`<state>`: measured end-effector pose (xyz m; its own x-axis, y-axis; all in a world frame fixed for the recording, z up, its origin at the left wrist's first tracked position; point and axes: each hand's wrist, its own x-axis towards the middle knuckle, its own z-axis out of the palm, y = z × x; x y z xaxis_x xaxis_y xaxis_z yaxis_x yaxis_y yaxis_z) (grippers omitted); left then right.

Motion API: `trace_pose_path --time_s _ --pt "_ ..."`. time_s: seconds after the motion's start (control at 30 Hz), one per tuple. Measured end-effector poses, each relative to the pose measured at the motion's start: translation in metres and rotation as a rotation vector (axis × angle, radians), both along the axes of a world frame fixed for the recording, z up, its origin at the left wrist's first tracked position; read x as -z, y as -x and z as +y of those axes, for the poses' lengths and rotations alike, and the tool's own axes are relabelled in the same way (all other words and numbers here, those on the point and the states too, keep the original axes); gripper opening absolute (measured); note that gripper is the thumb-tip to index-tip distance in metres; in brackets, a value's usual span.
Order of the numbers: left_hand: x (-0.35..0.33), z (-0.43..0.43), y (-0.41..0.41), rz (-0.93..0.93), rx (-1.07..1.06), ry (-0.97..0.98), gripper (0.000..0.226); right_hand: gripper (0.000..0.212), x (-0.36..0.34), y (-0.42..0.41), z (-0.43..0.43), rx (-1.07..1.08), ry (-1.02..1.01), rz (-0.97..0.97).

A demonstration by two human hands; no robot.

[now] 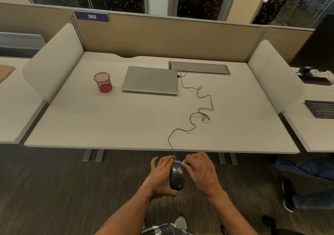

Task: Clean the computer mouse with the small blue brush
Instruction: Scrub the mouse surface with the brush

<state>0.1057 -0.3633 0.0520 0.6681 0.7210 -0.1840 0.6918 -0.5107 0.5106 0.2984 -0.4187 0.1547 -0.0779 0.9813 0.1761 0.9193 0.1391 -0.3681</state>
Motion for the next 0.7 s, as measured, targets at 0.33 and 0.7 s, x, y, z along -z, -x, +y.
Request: trace_pose_path --time_s 0.33,0.7 --pt "0.001 0.0 0.003 -0.04 -0.033 0.018 0.124 0.019 -0.006 0.013 -0.013 -0.153 0.084 -0.072" --pt "0.002 0.001 0.009 -0.058 -0.103 0.013 0.125 0.009 -0.004 0.006 -0.035 0.087 -0.012 0.049"
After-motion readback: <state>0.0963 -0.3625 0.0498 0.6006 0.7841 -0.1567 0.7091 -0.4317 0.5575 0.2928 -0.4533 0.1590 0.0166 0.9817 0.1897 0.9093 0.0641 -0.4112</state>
